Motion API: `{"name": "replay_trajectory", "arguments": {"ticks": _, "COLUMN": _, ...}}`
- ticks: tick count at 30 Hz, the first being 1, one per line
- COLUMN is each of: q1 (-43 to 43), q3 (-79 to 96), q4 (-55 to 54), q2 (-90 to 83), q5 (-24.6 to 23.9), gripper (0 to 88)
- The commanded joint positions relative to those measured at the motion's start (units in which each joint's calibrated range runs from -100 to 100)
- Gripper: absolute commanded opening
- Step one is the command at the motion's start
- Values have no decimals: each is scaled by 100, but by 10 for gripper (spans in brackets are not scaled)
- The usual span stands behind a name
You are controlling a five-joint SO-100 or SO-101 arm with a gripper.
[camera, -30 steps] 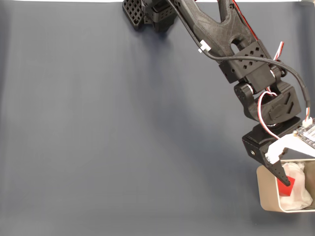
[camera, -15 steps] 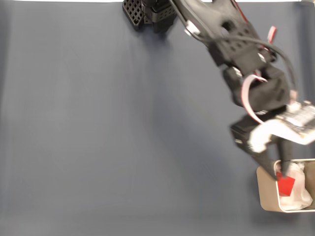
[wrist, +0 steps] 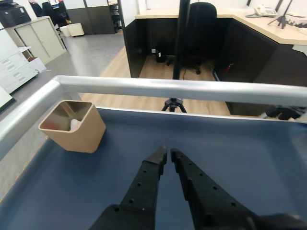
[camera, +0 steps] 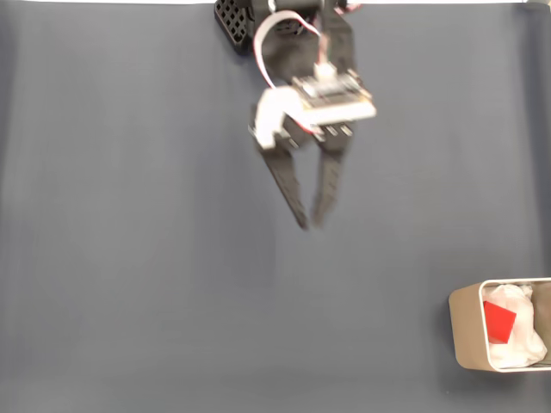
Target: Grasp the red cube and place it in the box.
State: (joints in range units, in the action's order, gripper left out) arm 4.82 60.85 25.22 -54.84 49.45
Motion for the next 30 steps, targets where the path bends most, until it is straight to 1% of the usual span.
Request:
{"name": "replay_trajectory", "arguments": {"ticks": 1, "q1": -141, "q3": 1324, "q4": 232, "q2": -1691, "q5": 29, "gripper": 0}}
{"name": "replay_trajectory", "arguments": {"ticks": 6, "q1": -340, "q3": 2583, "q4": 1101, "q2": -3129, "q5": -59, "gripper": 0}}
{"name": "replay_trajectory", "arguments": {"ticks": 14, "q1": -425, "q3": 3888, "q4": 1945, "q2": -4126, "q5": -49, "gripper": 0}}
{"name": "replay_trajectory", "arguments": {"ticks": 21, "q1": -262, "q3": 3897, "q4": 3757, "q2": -4516, "q5": -112, "gripper": 0}}
{"name": "replay_trajectory", "arguments": {"ticks": 26, "q1": -305, "q3": 3897, "q4": 4617, "q2": -4516, "q5": -122, "gripper": 0}}
{"name": "replay_trajectory", "arguments": {"ticks": 30, "q1": -326, "q3": 3897, "q4": 5060, "q2": -4516, "q5": -93, "gripper": 0}}
